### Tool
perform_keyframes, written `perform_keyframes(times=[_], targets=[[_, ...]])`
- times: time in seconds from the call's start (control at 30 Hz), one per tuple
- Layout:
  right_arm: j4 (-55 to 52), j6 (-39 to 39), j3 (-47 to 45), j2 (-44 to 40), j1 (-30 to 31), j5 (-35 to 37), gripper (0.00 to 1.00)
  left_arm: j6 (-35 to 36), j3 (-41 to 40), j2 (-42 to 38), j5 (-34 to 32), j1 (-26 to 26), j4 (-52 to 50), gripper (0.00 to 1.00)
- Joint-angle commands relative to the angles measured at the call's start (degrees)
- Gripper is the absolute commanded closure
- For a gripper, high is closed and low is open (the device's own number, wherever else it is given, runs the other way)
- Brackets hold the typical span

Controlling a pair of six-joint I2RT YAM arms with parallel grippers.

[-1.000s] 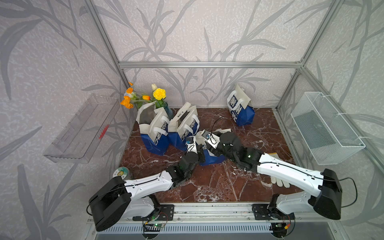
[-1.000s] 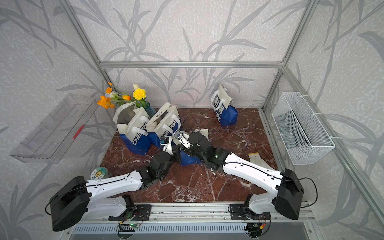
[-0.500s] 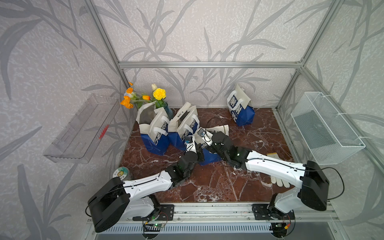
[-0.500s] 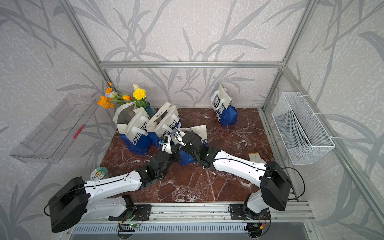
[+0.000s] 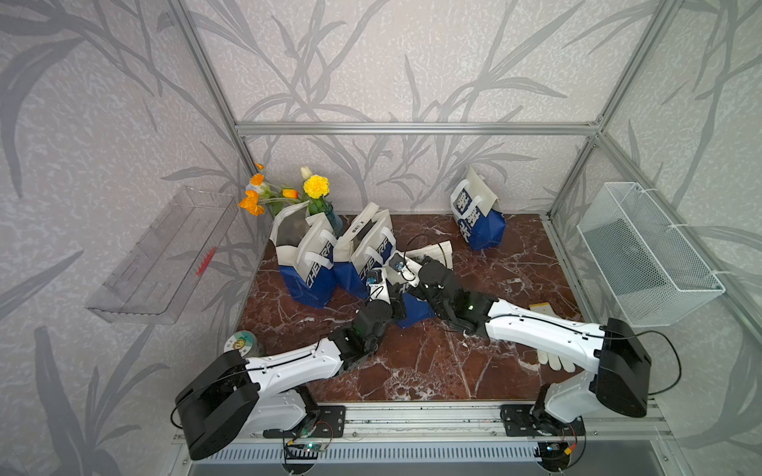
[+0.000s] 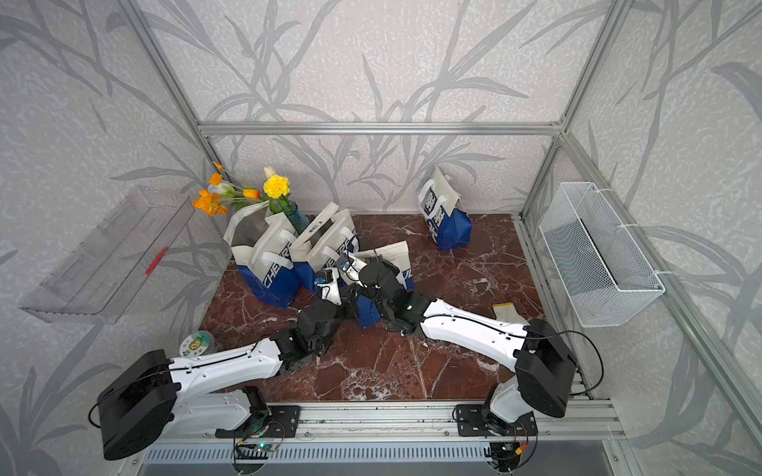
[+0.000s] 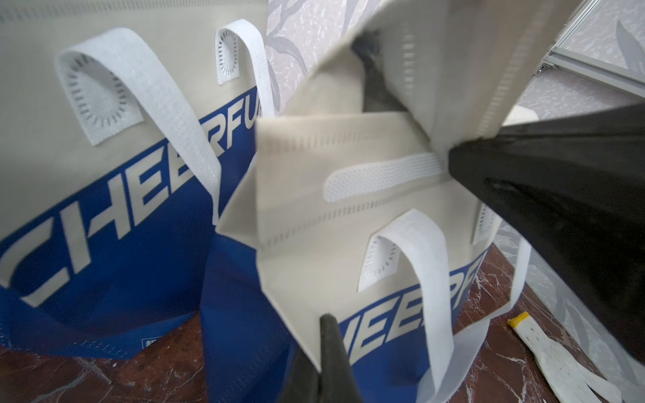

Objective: Open the takeout bag
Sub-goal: Open the takeout bag at the center of the board.

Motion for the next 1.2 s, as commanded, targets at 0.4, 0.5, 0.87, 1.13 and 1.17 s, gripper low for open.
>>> perform_keyframes(times=[0.4, 0.5, 0.87, 1.13, 1.17], targets=[[3.34, -13.28, 10.31, -4.18, -0.26, 6.95, 1.00, -3.29, 0.84, 3.99, -1.32, -0.03, -11.02, 1.00], [3.03, -16.05, 12.57, -3.40, -0.23, 7.24, 1.00, -3.64, 1.24, 4.95, -1.07, -0.08, -11.58, 1.00], [-2.43, -21.36, 23.86, 1.46, -0.61, 10.34, 1.00, -3.99, 2.53, 6.59, -0.69, -0.11, -13.86, 1.00], [-14.49, 0.83, 16.03, -9.20, -1.12, -5.22, 0.53, -3.59, 3.06, 5.18, 0.46, -0.06, -13.51, 1.00], [-13.76, 2.62, 12.86, -11.54, -1.14, -6.93, 0.46, -3.34, 3.20, 4.66, 0.46, -0.06, -13.56, 1.00]])
